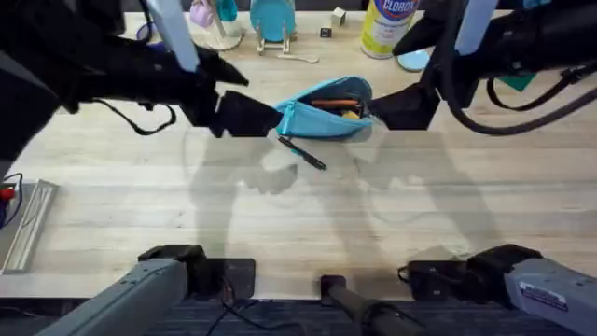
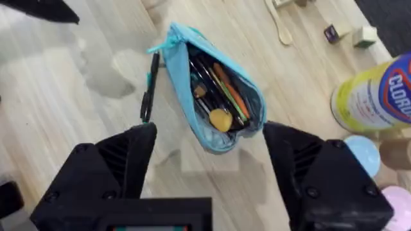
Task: Unzip the bag, pick up the pens from the table one at a time and place them inside, then zip the bag closed.
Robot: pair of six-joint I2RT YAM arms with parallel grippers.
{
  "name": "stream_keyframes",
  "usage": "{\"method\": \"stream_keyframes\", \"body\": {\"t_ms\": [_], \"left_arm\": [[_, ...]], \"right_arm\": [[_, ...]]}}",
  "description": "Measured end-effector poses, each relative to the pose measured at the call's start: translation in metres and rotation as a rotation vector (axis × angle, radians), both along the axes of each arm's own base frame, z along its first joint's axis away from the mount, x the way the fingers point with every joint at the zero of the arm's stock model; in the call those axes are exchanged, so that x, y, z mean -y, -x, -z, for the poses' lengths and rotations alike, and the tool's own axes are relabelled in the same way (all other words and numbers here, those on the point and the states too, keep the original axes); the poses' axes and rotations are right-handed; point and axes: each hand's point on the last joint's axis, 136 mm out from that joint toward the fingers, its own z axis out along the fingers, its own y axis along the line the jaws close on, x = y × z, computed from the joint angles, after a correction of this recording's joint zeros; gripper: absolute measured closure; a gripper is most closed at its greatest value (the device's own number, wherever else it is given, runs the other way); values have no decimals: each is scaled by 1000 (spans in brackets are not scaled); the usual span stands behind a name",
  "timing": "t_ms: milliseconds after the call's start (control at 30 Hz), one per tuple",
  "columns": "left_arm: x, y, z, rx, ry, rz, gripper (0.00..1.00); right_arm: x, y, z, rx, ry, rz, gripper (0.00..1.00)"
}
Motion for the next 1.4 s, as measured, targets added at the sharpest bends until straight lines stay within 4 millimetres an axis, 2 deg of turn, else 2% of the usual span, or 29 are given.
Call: {"method": "stream_keyframes", "body": {"t_ms": [267, 533, 800, 1067, 1233, 1400], "left_arm": [[10, 1, 16, -257, -84, -311, 6], [16, 4, 21, -485, 9, -634, 6], [19, 2, 19, -554, 74, -735, 6], [26, -3, 15, -601, 148, -781, 6], [46, 1, 32, -690, 112, -773, 6], [77, 0, 52, -748, 76, -736, 6]], "right_arm": [[6, -2, 4, -15, 19, 41, 5], [7, -2, 4, -14, 25, 47, 4], [7, -1, 1, -3, 23, 48, 5], [11, 10, -23, 74, -2, 50, 5], [13, 15, -30, 96, -10, 50, 5], [15, 21, -25, 61, 1, 52, 5]]}}
